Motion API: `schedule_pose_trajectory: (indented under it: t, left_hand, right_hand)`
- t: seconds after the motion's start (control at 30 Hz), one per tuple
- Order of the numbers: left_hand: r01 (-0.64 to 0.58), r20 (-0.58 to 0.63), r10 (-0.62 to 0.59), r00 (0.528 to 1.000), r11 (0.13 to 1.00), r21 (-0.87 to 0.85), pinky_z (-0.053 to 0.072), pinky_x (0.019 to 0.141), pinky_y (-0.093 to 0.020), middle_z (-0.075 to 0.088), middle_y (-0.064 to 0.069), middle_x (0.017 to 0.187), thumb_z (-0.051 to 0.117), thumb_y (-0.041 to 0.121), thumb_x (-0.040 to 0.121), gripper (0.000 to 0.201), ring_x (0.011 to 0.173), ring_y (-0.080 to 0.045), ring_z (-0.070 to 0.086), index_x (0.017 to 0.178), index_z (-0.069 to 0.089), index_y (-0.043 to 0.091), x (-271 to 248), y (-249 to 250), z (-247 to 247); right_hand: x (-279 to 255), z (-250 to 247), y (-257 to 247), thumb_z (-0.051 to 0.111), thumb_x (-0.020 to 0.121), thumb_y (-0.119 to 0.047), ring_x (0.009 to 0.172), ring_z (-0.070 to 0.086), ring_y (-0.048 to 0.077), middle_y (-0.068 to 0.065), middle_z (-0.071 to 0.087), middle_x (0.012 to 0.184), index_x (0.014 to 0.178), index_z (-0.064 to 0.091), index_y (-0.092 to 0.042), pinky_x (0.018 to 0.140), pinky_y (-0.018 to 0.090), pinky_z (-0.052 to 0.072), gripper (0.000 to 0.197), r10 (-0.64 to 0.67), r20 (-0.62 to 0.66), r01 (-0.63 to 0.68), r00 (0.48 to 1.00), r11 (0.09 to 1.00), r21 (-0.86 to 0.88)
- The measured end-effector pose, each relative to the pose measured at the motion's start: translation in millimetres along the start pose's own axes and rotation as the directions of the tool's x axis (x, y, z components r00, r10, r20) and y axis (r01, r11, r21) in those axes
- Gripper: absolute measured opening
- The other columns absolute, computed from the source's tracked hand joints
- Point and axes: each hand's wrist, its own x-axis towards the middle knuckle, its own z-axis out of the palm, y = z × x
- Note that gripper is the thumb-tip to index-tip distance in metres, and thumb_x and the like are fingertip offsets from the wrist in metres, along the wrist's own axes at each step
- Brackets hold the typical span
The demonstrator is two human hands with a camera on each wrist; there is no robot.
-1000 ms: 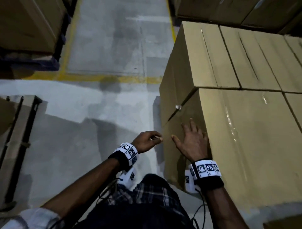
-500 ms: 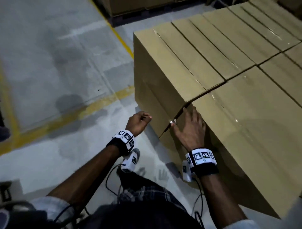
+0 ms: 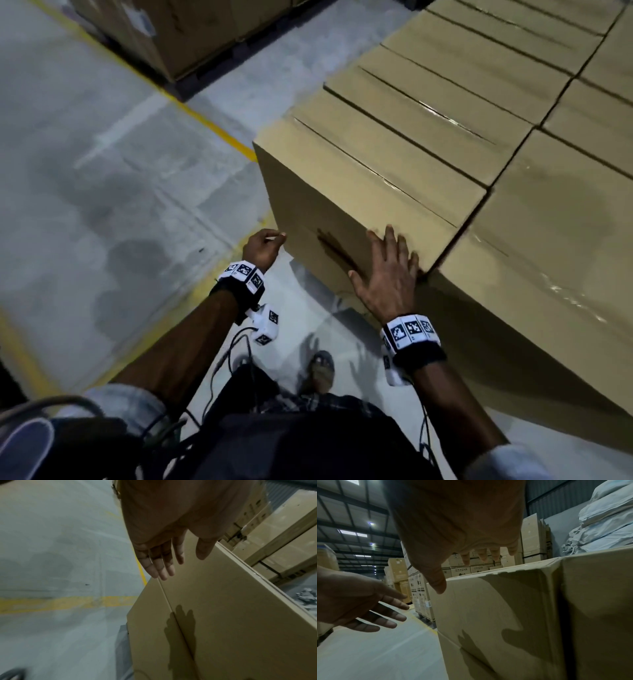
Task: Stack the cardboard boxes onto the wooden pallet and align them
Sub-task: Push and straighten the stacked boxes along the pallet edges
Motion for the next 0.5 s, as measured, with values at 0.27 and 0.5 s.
schedule_pose_trajectory:
  t: [0.27,0.5]
  left_hand:
    - [0.069,0.091,-0.077,0.993,0.994,0.087,0.055,0.101,-0.049,0.077,-0.009,0.105,0.061,0.058,0.081,0.029,0.102,-0.033,0.073,0.089,0.067,0.031,132.8,-13.1,-69.1]
    - [0.307,0.335,-0.277,0.900,0.951,-0.038,0.043,0.082,-0.036,0.068,-0.011,0.119,0.053,0.042,0.106,0.039,0.085,-0.026,0.060,0.132,0.062,0.013,247.1,-10.1,-104.4]
  right_hand:
    - [77.4,20.1,-83.6,0.062,0.093,-0.054,0.158,0.008,0.033,0.009,0.005,0.173,0.164,0.018,-0.028,0.125,0.058,0.009,0.087,0.051,-0.105,-0.054,0.993,0.998,-0.027]
    - [165.6,62.4,-210.7,0.065,0.092,-0.046,0.158,0.010,0.032,0.008,0.009,0.173,0.161,0.029,-0.027,0.125,0.058,0.009,0.080,0.096,-0.119,-0.102,0.988,0.994,-0.049]
